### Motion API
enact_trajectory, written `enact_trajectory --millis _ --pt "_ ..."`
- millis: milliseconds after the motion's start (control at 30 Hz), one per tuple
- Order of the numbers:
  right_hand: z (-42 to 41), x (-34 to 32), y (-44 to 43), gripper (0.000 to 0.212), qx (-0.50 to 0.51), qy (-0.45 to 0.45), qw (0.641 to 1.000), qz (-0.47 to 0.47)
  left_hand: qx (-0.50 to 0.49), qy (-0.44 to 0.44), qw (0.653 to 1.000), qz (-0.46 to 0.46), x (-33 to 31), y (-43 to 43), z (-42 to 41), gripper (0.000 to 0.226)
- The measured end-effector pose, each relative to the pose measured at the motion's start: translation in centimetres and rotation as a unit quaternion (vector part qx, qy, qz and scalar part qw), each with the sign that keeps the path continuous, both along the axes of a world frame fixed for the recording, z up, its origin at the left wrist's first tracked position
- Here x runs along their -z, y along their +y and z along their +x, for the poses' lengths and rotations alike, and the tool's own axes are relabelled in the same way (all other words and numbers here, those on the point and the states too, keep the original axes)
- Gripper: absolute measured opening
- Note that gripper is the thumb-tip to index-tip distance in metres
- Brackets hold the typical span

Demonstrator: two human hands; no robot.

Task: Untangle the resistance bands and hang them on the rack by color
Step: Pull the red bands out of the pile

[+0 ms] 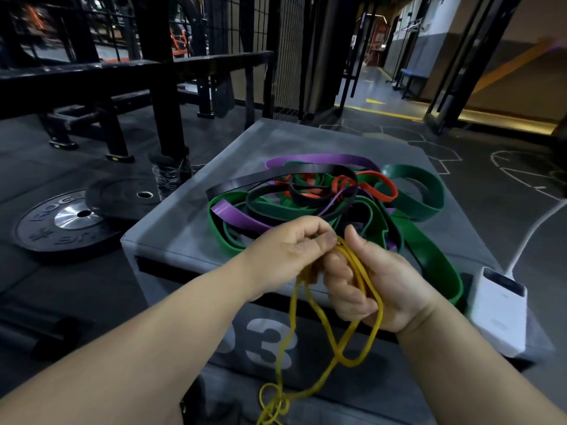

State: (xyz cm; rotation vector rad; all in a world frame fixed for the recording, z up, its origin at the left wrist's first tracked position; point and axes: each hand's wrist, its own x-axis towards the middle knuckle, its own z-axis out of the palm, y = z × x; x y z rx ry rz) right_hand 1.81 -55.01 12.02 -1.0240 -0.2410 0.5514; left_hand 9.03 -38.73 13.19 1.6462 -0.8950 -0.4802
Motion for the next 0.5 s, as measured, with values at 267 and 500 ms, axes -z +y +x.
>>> enact_trajectory --millis 267,500 --pt "-0.3 -0.1 0.2 0.061 -0.062 -0.023 0.996 -0.062 -0.011 0.119 0.979 -0.168 -1.5 0.1 -0.8 0.023" --pt "0.1 -0.6 -0.1 0.052 -0.028 -0.115 0.991 0.059 -0.052 0.155 0.982 -0.097 -0.9 0.3 0.1 0.022"
